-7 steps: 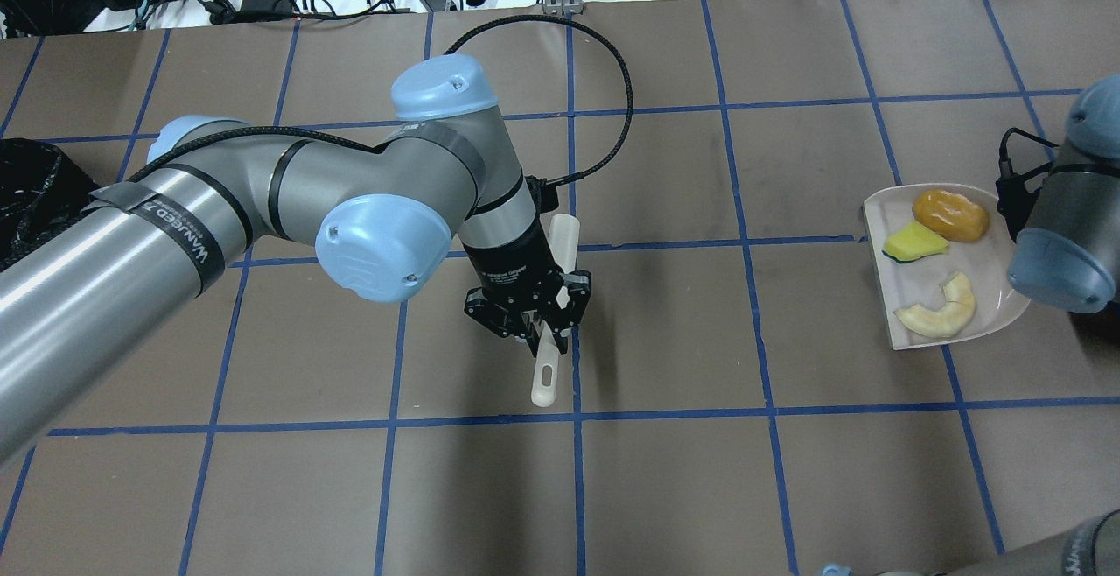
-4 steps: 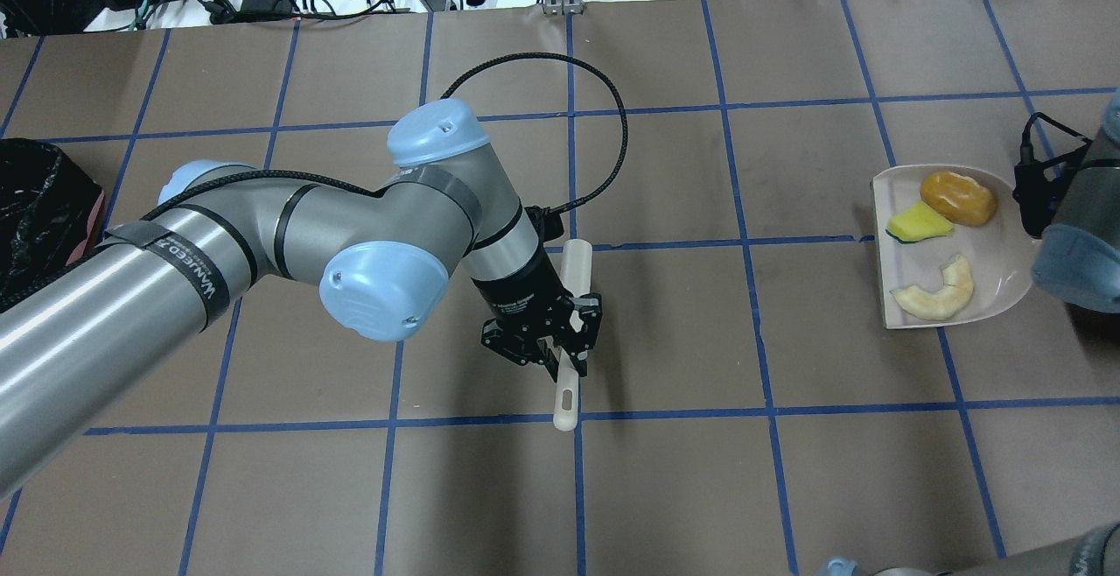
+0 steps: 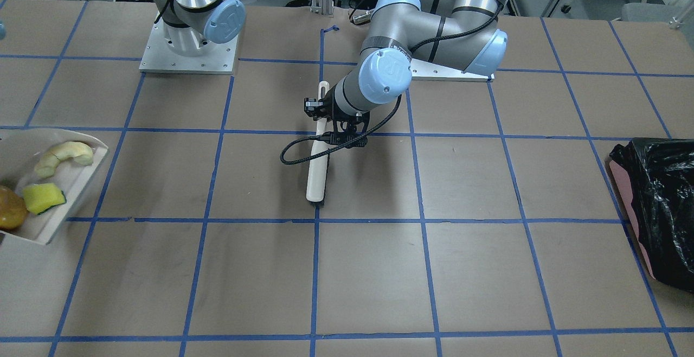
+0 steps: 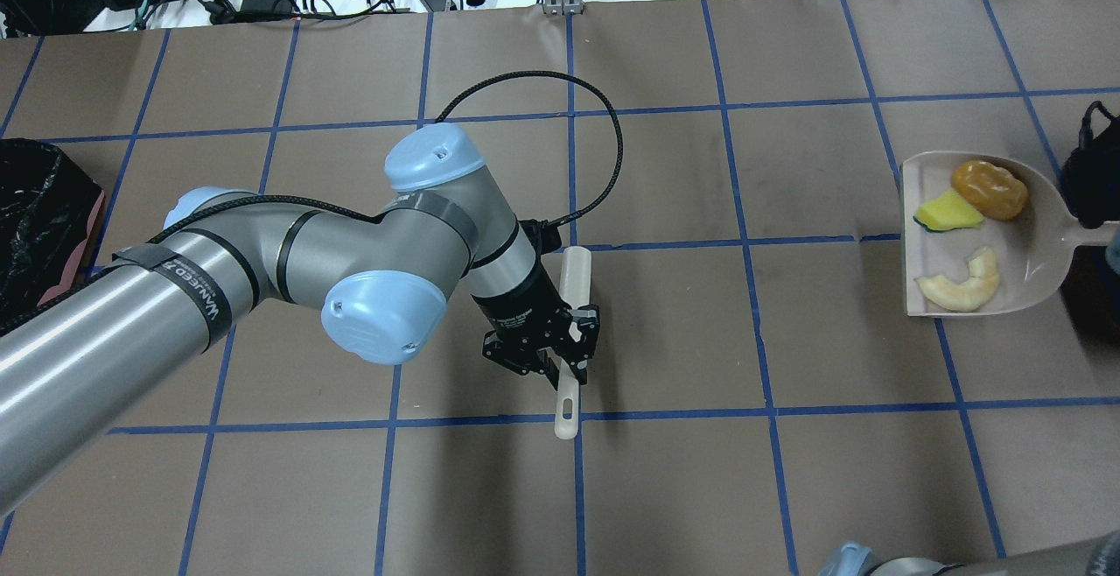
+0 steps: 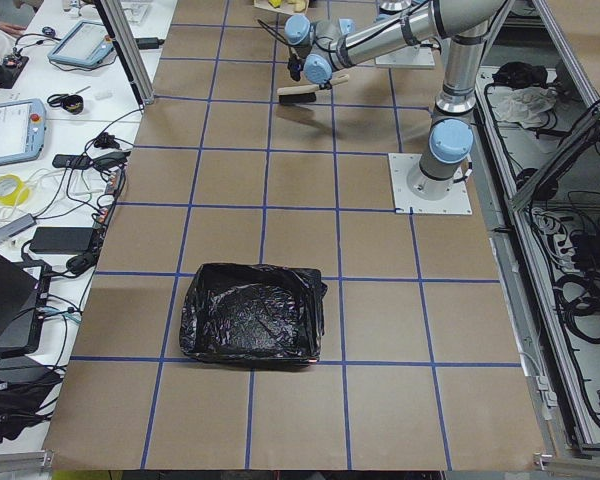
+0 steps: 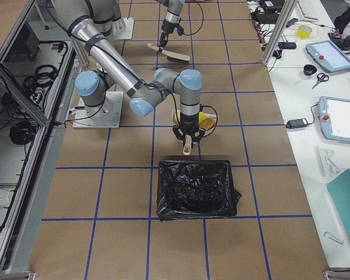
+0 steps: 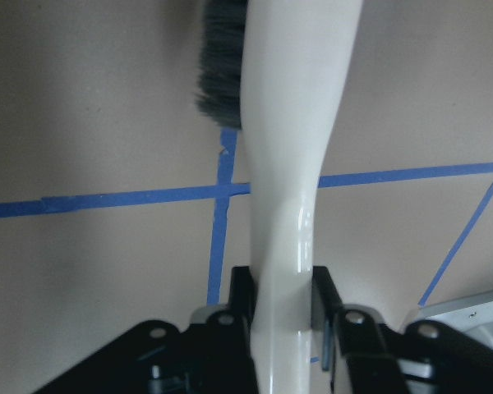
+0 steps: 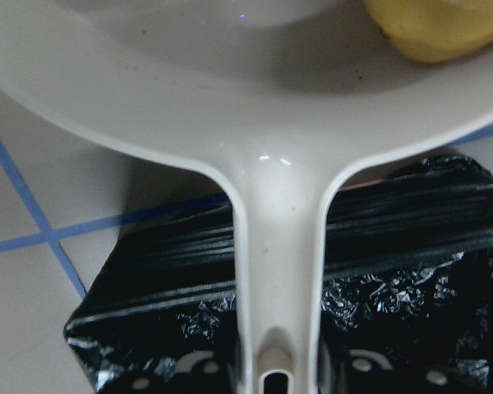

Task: Sweep and dump trash in nearest bin
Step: 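Carry the dustpan to the black bin and tip it with the right gripper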

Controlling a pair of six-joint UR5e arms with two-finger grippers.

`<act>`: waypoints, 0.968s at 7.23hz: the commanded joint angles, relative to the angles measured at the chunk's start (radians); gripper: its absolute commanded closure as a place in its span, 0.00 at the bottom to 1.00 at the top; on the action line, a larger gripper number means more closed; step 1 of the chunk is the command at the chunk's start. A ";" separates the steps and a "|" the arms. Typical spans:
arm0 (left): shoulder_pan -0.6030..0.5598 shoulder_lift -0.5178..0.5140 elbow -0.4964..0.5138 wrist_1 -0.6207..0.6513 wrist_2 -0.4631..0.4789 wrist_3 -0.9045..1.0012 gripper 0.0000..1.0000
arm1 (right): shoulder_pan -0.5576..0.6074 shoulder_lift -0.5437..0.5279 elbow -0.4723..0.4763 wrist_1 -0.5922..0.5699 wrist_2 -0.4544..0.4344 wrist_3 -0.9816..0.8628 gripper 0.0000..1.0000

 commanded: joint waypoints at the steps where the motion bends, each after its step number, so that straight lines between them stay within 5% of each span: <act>1: -0.001 -0.001 -0.001 0.002 -0.016 -0.002 1.00 | -0.144 0.012 -0.143 0.120 0.035 -0.114 1.00; 5: -0.001 -0.009 -0.003 0.000 -0.018 -0.001 1.00 | -0.280 0.182 -0.397 0.106 0.000 -0.327 1.00; 7: -0.001 -0.018 -0.003 0.000 -0.018 0.001 0.89 | -0.280 0.211 -0.433 0.051 -0.112 -0.351 1.00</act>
